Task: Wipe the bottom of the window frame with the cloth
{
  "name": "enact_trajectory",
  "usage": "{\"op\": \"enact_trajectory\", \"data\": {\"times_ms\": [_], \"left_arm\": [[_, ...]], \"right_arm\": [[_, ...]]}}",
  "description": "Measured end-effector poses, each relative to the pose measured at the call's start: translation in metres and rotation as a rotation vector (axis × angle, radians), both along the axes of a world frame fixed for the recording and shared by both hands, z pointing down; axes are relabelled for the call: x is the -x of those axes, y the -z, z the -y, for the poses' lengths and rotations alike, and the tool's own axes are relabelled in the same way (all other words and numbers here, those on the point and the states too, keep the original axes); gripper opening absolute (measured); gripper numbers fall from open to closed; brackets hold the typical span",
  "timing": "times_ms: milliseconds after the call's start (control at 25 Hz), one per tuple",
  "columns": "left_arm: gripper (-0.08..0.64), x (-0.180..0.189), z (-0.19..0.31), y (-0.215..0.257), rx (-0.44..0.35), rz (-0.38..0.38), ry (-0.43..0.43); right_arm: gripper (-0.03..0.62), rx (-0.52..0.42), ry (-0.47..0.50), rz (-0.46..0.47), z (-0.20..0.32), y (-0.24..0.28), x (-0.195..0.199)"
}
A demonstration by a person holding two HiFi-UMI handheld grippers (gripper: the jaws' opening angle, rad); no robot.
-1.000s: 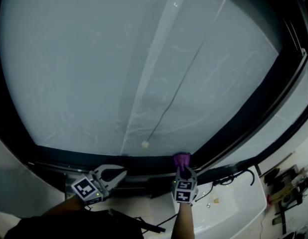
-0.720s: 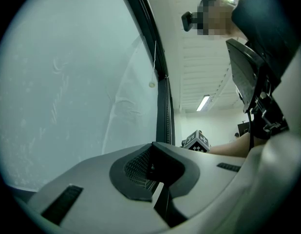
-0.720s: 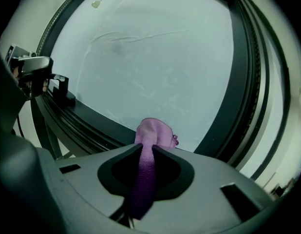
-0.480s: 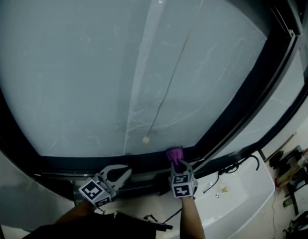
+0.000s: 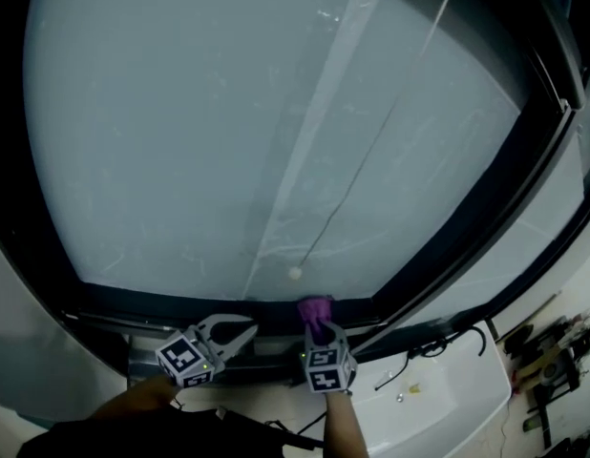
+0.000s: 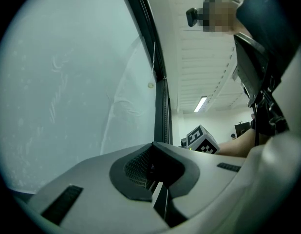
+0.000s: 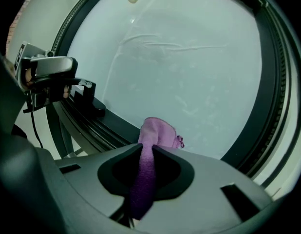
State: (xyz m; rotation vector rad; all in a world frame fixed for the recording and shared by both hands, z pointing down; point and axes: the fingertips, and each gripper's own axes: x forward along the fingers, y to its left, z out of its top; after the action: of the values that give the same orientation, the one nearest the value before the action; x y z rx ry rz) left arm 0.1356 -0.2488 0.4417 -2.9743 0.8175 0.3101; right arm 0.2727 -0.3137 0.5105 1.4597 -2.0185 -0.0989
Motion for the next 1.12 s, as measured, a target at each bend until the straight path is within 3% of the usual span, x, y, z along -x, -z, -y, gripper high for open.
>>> {"op": "enact_trajectory", "data": {"times_ms": [400,560,840,1040,1120], "left_arm": [[0.002,0.000,-0.002,0.007,0.089,-0.062,-0.038],[0.002,0.008,-0.003,0.006,0.122,-0.126,-0.076],[0.002,0.027,-0.016,0.005,0.084,-0.062,0.017],[0.000,0.034,-0.029,0.000,-0.026,0.076,0.046],[0.000,0.039,-0.037,0.006,-0.064,0.085,0.071]], "right_arm": [[0.067,0.037,0.073,-0.012,-0.006,0.001,0.026],[0.067,0.034,0.092,-0.027,-0.007,0.002,0.036],[0.066,0.019,0.154,-0.163,-0.011,0.007,0.060],[0.067,0.029,0.196,-0.134,-0.015,0.008,0.081],[0.067,0.025,0.199,-0.142,-0.016,0.008,0.084]]}}
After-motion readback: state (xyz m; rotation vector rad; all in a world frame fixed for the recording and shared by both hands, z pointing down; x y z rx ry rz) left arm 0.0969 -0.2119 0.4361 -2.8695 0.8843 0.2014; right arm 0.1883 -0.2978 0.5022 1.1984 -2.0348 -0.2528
